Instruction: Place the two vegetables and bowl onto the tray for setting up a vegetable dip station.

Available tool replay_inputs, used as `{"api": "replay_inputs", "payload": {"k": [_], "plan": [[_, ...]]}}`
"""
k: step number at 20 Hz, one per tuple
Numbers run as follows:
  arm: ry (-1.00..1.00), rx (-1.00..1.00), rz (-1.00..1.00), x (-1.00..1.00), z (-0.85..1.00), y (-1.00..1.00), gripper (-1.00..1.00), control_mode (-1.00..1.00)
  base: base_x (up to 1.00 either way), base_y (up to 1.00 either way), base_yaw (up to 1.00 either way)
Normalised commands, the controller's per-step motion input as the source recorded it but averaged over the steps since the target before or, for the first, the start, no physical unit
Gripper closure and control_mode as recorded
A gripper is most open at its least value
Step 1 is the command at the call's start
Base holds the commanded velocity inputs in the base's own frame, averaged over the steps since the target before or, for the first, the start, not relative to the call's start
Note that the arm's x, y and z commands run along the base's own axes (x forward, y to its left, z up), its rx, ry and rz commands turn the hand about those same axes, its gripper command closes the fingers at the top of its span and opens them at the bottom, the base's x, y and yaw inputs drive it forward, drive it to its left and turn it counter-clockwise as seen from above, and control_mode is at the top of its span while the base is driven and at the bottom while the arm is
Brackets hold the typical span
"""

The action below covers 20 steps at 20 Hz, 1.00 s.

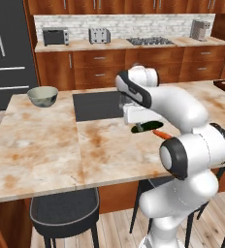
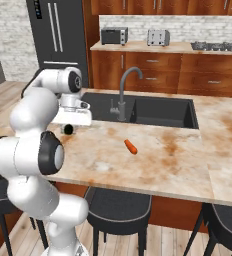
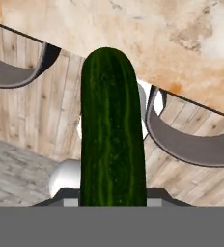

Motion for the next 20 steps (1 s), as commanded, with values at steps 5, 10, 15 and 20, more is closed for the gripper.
{"api": "replay_inputs", "payload": {"k": [5, 10, 15, 20], "plan": [[-0.42, 0.0, -0.22, -0.25, -0.02, 0.06, 1.0, -1.0, 0.0, 0.0, 0.0], [-0.29, 0.0, -0.3, -0.27, 0.0, 0.02, 1.0, -1.0, 0.0, 0.0, 0.0], [-0.04, 0.0, -0.31, -0.06, 0.05, 0.0, 1.0, -1.0, 0.0, 0.0, 0.0], [0.0, -0.02, -0.27, -0.1, 0.0, 0.02, 1.0, -1.0, 0.0, 0.0, 0.0]]}}
